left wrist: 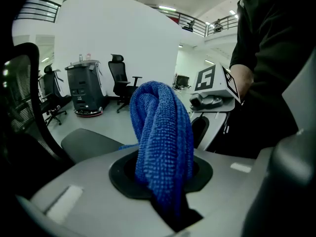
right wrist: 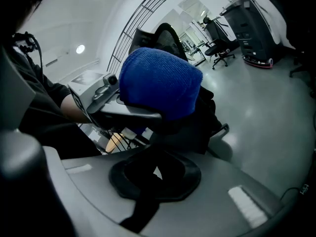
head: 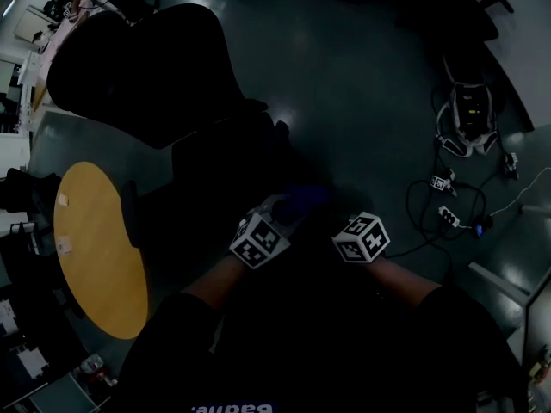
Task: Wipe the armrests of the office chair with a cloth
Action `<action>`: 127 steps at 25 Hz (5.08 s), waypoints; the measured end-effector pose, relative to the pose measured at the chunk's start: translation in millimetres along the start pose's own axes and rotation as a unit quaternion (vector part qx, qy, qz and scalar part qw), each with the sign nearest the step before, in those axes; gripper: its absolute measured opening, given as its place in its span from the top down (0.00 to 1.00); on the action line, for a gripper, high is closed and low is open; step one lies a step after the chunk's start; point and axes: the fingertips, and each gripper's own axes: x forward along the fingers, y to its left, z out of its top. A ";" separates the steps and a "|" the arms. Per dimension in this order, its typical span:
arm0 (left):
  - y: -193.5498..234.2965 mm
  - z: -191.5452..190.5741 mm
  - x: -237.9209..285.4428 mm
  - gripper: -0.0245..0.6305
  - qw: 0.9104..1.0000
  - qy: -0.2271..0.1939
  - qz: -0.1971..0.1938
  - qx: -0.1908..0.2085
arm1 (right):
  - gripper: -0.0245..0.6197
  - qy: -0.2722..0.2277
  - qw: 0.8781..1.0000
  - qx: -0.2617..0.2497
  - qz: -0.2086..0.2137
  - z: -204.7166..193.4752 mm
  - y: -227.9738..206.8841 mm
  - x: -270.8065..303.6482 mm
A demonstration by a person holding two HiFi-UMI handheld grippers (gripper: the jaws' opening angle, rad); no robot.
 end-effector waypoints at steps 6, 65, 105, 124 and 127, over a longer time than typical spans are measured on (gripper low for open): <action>-6.7 -2.3 -29.6 0.80 0.999 -0.027 0.026 -0.025 | 0.95 0.016 0.999 -0.013 0.026 5.4 10.4 14.3; -166.9 -202.6 -416.4 0.80 0.857 -0.322 0.311 -0.254 | 0.95 0.020 0.990 -0.139 0.014 -80.2 330.0 113.1; -279.4 -36.7 -363.8 0.80 0.894 -0.320 0.268 -0.165 | 0.96 -0.191 0.917 -0.349 0.021 -43.2 386.6 -49.5; -285.6 -73.8 -384.8 0.80 0.887 -0.339 0.266 -0.167 | 0.96 -0.180 0.916 -0.358 0.018 -66.1 410.7 -18.6; -284.5 -76.7 -387.7 0.80 0.886 -0.340 0.270 -0.167 | 0.96 -0.177 0.915 -0.362 0.017 -65.0 412.2 -14.1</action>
